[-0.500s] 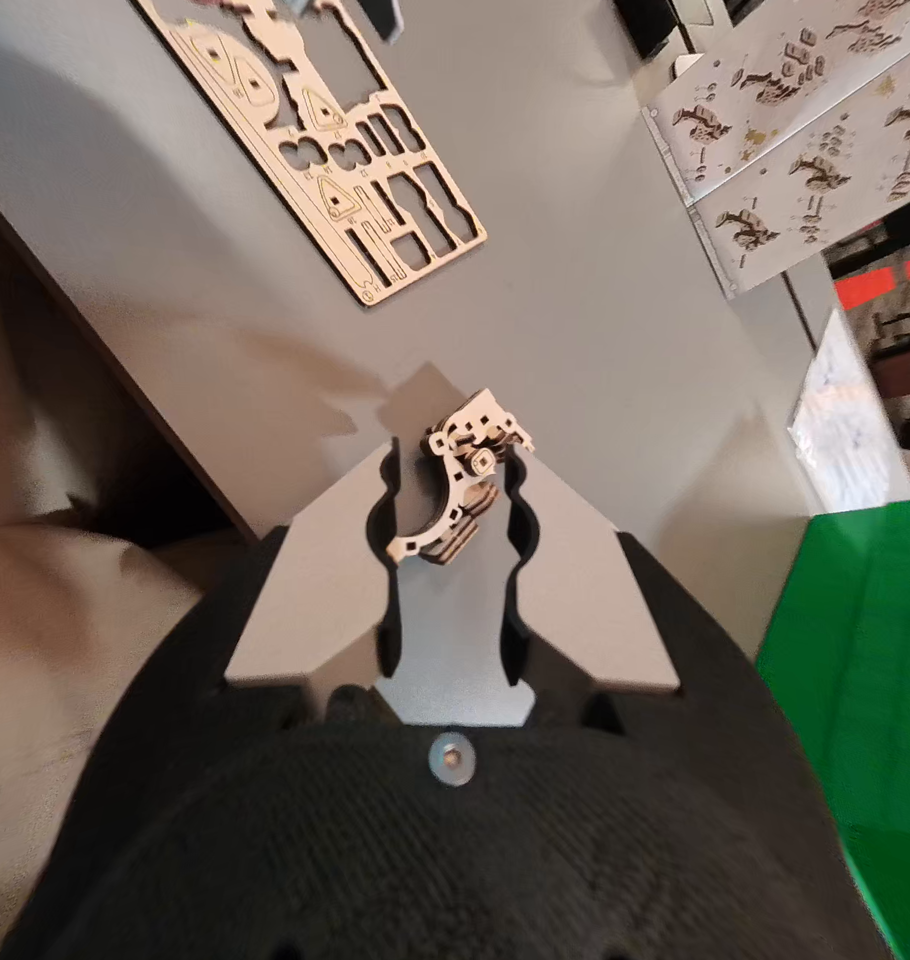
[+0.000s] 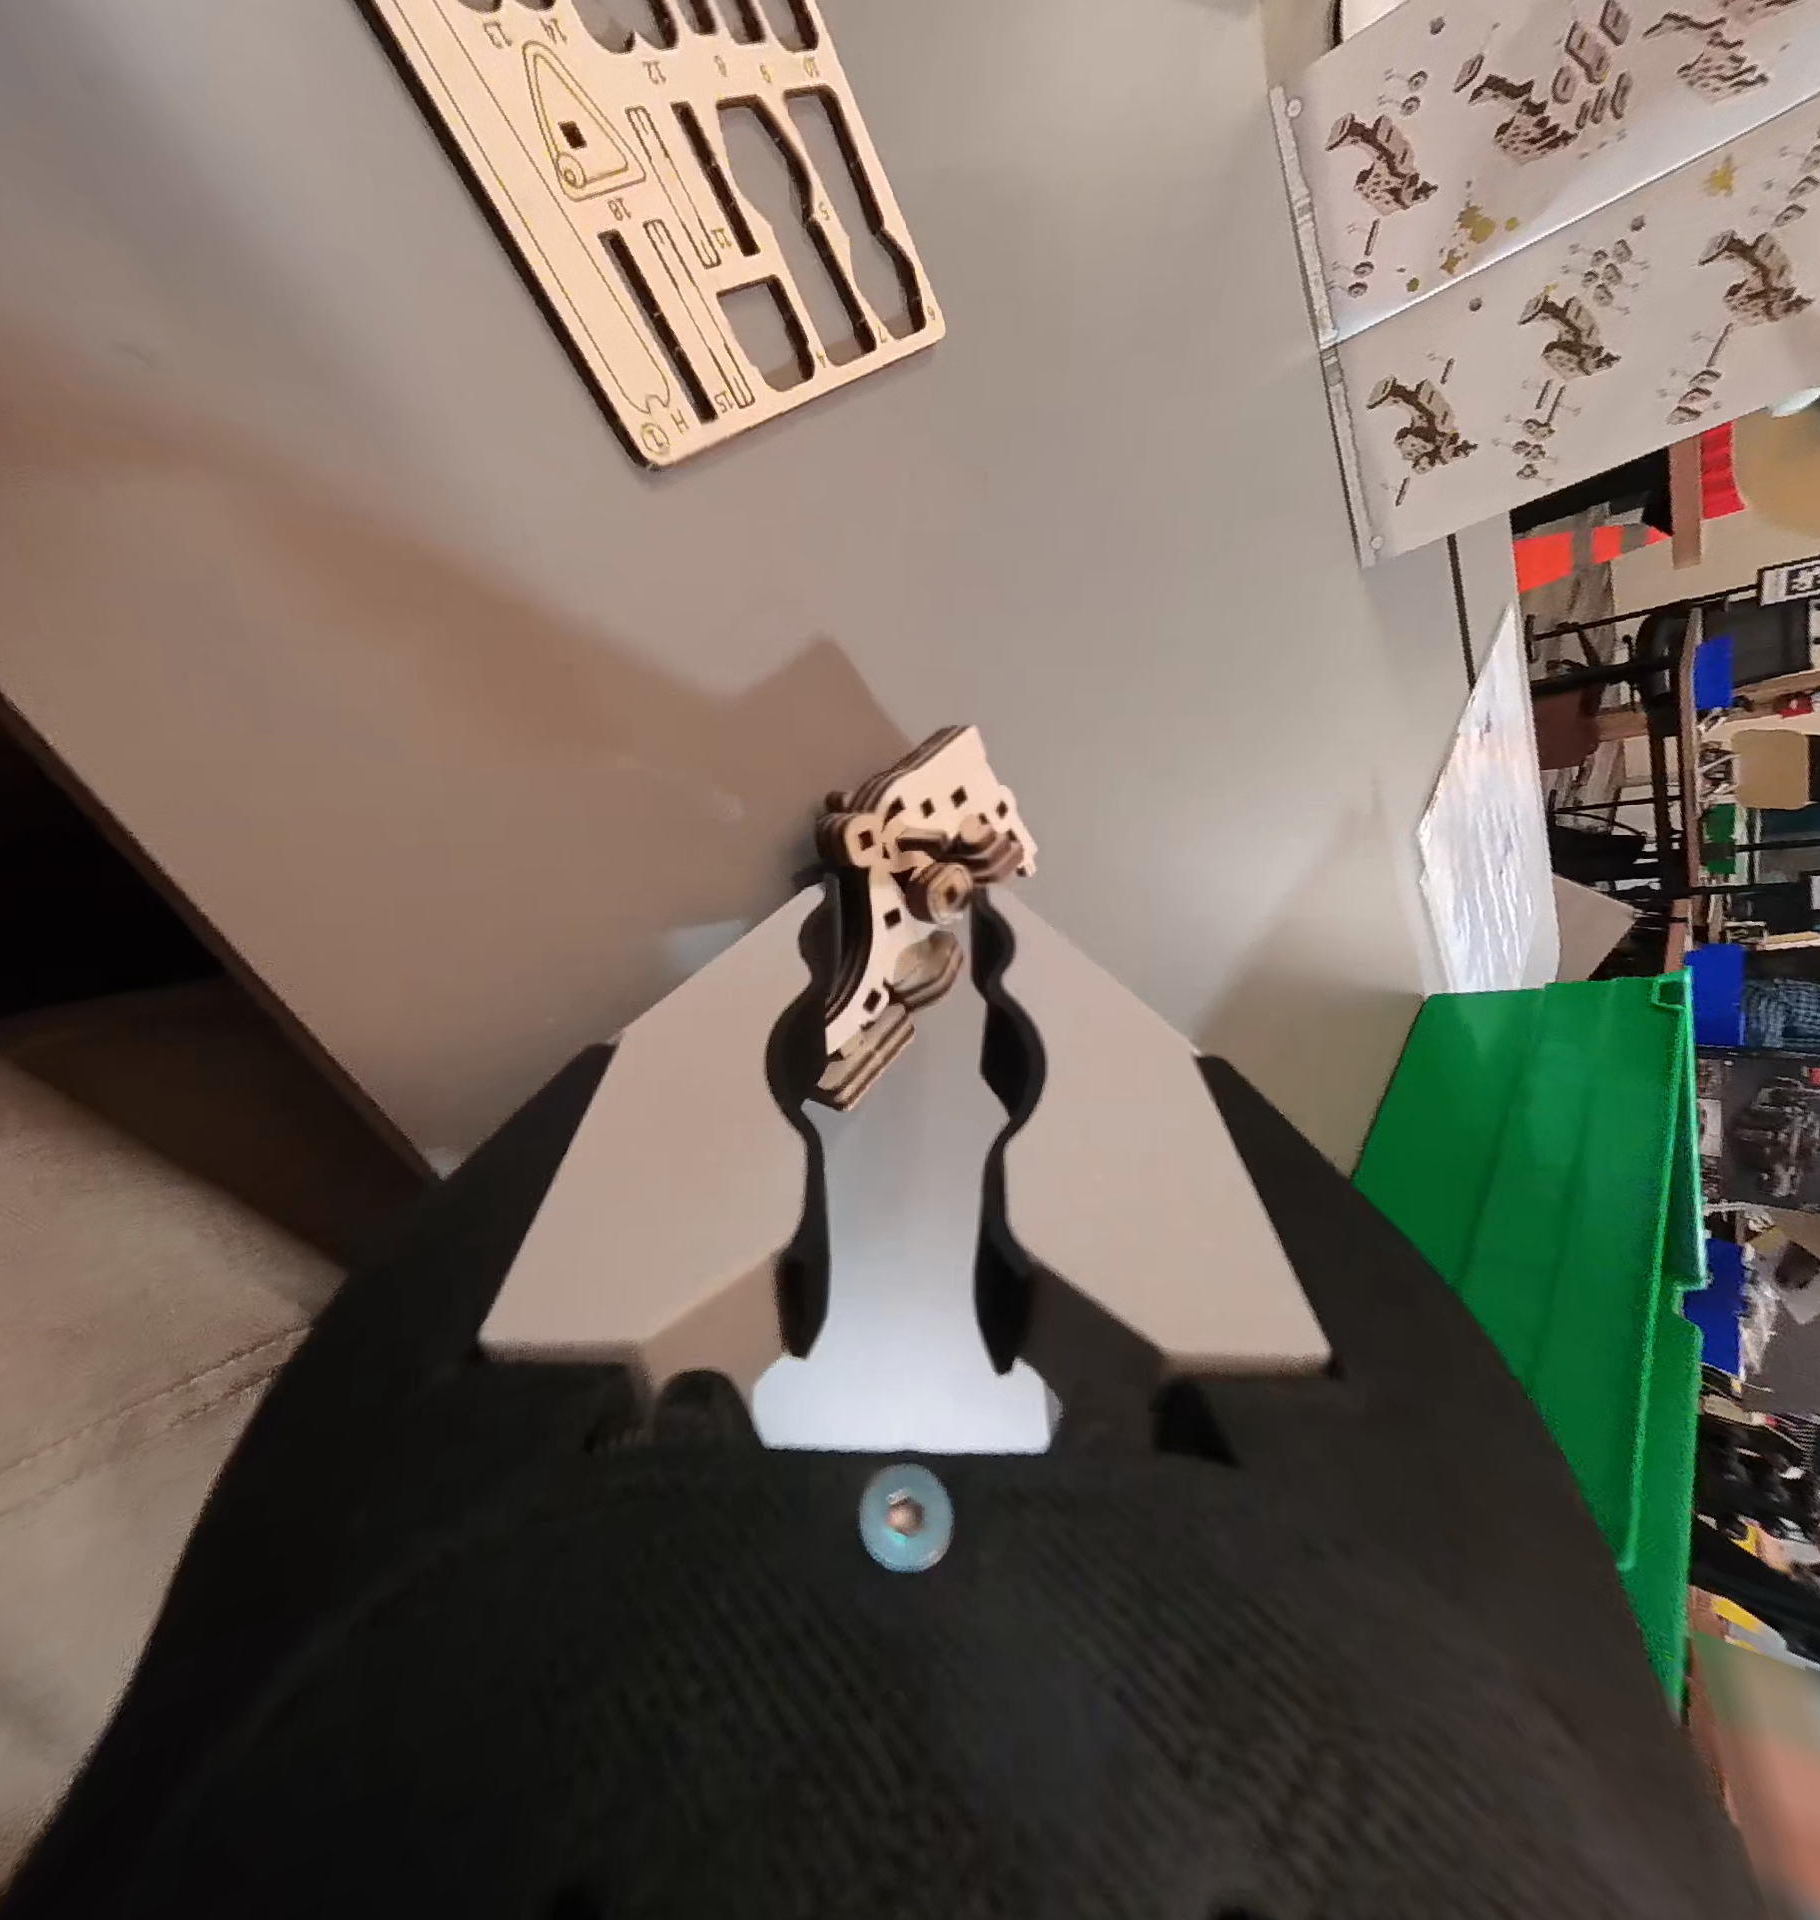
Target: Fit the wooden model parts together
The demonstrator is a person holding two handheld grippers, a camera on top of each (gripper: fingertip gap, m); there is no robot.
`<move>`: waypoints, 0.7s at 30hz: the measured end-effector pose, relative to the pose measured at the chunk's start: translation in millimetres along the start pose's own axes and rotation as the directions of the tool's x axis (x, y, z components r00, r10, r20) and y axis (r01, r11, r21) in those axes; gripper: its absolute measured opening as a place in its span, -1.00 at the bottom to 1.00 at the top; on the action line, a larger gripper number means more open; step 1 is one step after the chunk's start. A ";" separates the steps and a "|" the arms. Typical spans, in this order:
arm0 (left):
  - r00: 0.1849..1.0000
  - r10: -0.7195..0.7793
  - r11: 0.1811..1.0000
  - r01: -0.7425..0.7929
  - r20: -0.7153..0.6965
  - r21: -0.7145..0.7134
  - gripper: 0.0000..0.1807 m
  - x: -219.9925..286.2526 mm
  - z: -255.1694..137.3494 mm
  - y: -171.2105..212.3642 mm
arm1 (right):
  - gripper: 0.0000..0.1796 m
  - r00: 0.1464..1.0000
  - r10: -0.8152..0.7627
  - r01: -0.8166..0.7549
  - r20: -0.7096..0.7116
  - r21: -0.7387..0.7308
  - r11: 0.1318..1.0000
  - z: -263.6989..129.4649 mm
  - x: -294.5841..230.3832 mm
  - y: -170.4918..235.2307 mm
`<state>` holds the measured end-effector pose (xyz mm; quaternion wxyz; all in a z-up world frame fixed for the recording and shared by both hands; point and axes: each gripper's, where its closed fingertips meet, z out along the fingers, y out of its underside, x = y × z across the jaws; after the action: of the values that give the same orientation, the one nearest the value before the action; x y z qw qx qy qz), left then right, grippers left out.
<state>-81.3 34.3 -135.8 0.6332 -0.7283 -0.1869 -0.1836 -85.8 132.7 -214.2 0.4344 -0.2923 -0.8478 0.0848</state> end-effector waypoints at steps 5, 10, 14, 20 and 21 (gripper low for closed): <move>1.000 0.005 1.000 -0.005 0.002 0.003 -0.51 0.7 -0.8 -0.8 | -0.75 0.974 0.214 -0.220 0.080 0.072 0.973 -3.7 9.2 -2.1; 1.000 0.002 1.000 -0.002 -0.007 0.006 -0.51 2.4 0.7 -1.2 | -0.74 0.686 0.649 -0.709 0.330 0.104 0.697 -10.0 28.2 5.9; 1.000 0.007 1.000 -0.007 -0.022 -0.006 -0.51 4.0 5.6 -0.6 | -0.74 0.132 0.782 -0.981 0.609 -0.032 0.191 -19.7 43.4 16.1; 0.998 0.010 0.999 -0.012 -0.060 -0.038 -0.52 6.6 18.4 2.1 | -0.74 -0.136 0.721 -0.991 0.679 -0.095 -0.098 -31.6 60.5 39.6; 0.997 0.009 0.999 -0.012 -0.071 -0.049 -0.52 7.7 21.2 3.5 | -0.75 -0.142 0.697 -0.990 0.703 -0.090 -0.111 -36.1 62.2 36.0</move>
<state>-72.2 55.2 -137.7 0.6224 -0.7375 -0.1559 -0.2106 -70.3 193.4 -163.7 0.0358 -0.6338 -0.4083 0.6560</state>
